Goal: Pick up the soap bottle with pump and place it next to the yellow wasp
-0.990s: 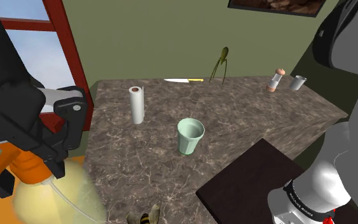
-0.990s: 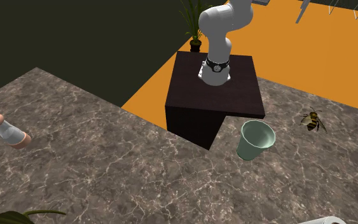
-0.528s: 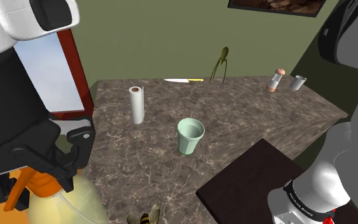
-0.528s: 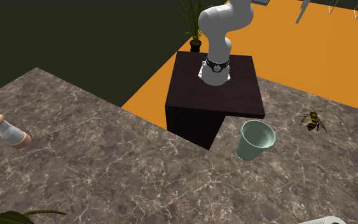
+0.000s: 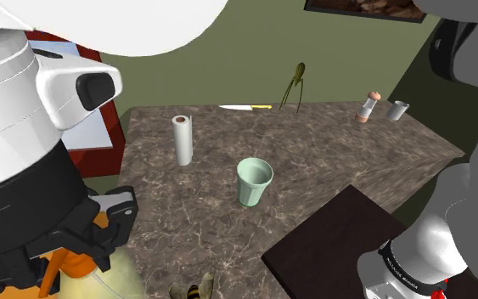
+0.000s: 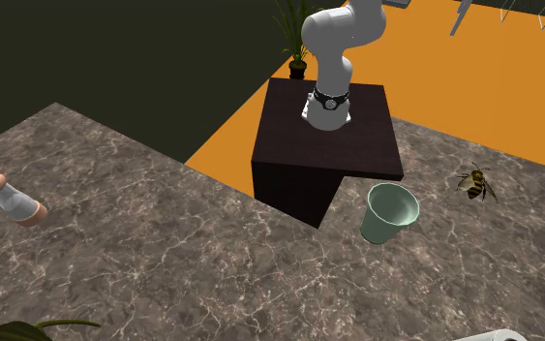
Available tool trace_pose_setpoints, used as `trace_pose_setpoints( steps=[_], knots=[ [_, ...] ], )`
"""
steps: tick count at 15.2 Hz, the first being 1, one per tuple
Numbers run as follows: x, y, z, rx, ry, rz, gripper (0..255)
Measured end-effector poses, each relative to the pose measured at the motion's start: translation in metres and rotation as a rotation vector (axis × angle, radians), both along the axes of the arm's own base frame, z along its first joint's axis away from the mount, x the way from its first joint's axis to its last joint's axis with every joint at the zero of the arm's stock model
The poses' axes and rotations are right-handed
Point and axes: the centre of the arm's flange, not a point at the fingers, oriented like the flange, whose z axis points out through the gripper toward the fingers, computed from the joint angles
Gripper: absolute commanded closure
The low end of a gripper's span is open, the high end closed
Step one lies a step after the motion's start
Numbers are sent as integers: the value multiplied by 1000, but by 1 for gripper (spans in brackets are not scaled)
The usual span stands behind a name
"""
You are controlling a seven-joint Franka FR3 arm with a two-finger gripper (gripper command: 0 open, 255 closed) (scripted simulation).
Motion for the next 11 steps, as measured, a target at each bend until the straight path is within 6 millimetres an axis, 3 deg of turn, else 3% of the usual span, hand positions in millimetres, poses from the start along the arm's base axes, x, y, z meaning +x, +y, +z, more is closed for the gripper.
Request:
trace_pose_setpoints(
  steps=[11],
  knots=[
    [0, -1, -59, 0, 0, 0, 255]
  ],
)
